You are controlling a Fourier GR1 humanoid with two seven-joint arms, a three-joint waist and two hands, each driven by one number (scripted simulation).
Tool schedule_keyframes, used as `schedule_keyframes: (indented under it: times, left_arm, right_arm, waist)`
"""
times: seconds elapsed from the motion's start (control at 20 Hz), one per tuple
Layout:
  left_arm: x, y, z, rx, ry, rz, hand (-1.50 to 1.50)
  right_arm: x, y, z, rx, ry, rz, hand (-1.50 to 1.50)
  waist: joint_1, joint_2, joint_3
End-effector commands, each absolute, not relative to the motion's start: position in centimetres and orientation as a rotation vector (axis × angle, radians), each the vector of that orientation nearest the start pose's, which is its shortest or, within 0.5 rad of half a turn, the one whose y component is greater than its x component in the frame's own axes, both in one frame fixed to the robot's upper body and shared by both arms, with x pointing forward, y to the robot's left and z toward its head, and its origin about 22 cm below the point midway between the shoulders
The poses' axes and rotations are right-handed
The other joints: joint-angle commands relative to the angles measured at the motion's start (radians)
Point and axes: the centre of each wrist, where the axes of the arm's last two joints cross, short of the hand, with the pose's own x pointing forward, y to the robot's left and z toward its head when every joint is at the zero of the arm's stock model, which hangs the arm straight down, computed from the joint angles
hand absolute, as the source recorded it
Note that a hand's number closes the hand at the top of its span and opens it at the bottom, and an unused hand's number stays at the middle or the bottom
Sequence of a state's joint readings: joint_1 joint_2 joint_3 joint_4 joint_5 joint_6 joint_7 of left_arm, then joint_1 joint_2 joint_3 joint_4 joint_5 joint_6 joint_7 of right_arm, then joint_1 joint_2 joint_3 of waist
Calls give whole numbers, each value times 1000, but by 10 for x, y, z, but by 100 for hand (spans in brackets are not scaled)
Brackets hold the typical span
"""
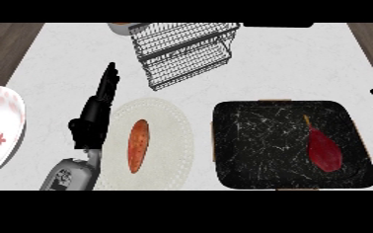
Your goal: Pick the pear from the tray and place it in the tiered basket
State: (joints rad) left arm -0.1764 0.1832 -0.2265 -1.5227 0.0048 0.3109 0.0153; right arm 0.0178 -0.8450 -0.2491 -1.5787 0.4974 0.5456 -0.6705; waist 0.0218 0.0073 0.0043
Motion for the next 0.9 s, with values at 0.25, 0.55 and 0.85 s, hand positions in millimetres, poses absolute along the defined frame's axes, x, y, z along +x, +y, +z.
schedule_keyframes:
  times: [0.25,0.55,0.85]
  left_arm:
    - [272,184,24,176,-1675,-111,0]
    - [268,192,33,203,-1671,-119,0]
    - [272,190,38,165,-1659,-112,0]
  right_arm:
    - [254,-469,105,-213,-1512,1490,-150]
    - [265,-458,82,-177,-1574,1512,-150]
    - [280,-462,82,-131,-1565,1513,-150]
  waist:
    - [-1,-2,-3]
    - [-7,-5,-3]
    - [-6,-5,-3]
